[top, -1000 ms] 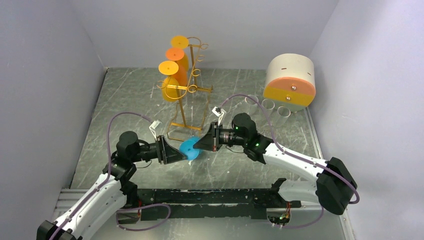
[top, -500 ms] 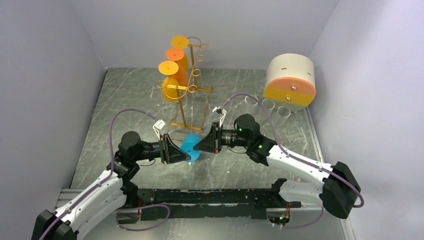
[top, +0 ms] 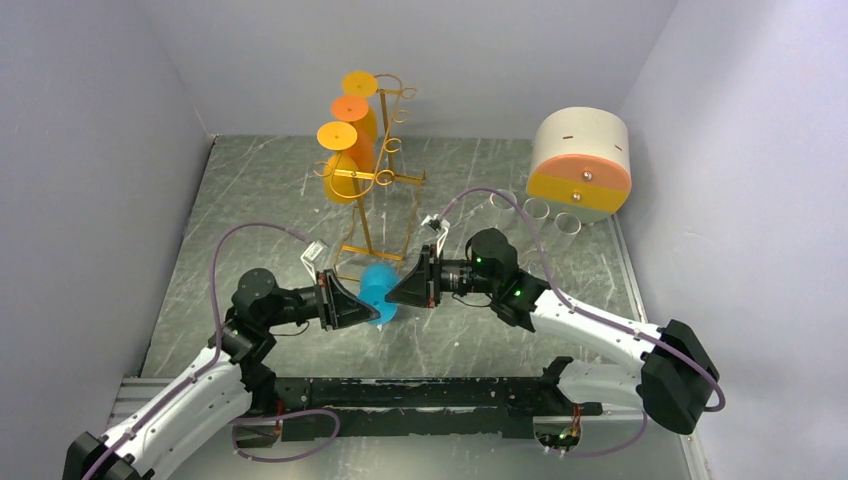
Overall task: Take the wine glass off the wine glass rack
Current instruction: Place the wine glass at the center of the board.
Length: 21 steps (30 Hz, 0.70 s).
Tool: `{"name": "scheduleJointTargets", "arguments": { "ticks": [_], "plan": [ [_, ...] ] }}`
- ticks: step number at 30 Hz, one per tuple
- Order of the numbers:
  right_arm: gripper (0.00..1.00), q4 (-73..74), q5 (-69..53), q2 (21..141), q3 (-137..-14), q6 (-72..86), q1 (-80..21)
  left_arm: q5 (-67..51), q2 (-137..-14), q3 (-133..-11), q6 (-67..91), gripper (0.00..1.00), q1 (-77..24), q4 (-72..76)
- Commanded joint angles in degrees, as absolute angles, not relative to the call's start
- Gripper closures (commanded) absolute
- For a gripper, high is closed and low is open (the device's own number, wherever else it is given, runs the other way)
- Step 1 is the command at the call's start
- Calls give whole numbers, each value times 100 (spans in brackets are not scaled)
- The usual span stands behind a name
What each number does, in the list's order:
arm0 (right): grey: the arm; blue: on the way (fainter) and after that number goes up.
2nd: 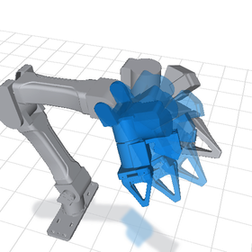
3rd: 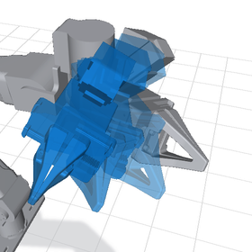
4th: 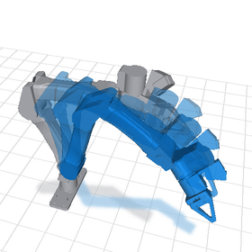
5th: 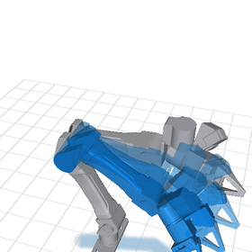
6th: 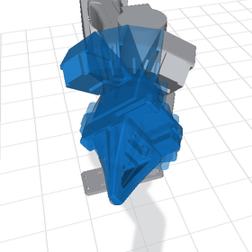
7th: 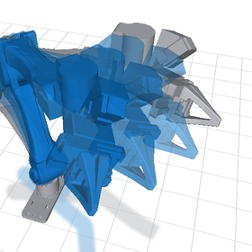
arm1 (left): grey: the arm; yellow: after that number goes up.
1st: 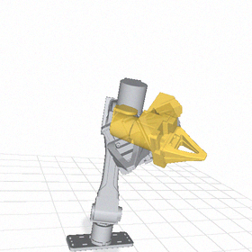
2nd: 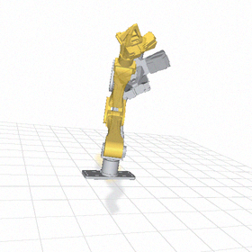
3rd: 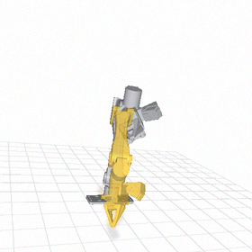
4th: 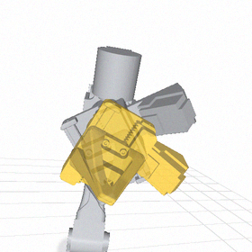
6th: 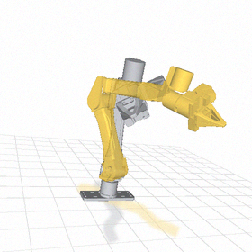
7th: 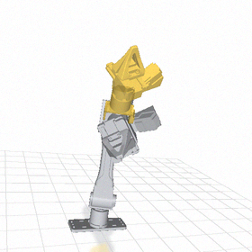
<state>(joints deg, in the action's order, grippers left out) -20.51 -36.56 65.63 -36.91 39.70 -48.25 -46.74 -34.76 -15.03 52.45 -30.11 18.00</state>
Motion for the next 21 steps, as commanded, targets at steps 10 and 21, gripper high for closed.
{"name": "scheduleJointTargets", "arguments": {
  "ticks": [10,21],
  "plan": [
    [65,-1294,-3228,6043,-3879,3619,-4892,-4631,-3537,-1519,4803,93,-3030,2356],
    [63,-191,-421,4898,-3720,3220,-4887,-5069,-3246,-1497,4120,93,-3062,2314]
  ]
}}
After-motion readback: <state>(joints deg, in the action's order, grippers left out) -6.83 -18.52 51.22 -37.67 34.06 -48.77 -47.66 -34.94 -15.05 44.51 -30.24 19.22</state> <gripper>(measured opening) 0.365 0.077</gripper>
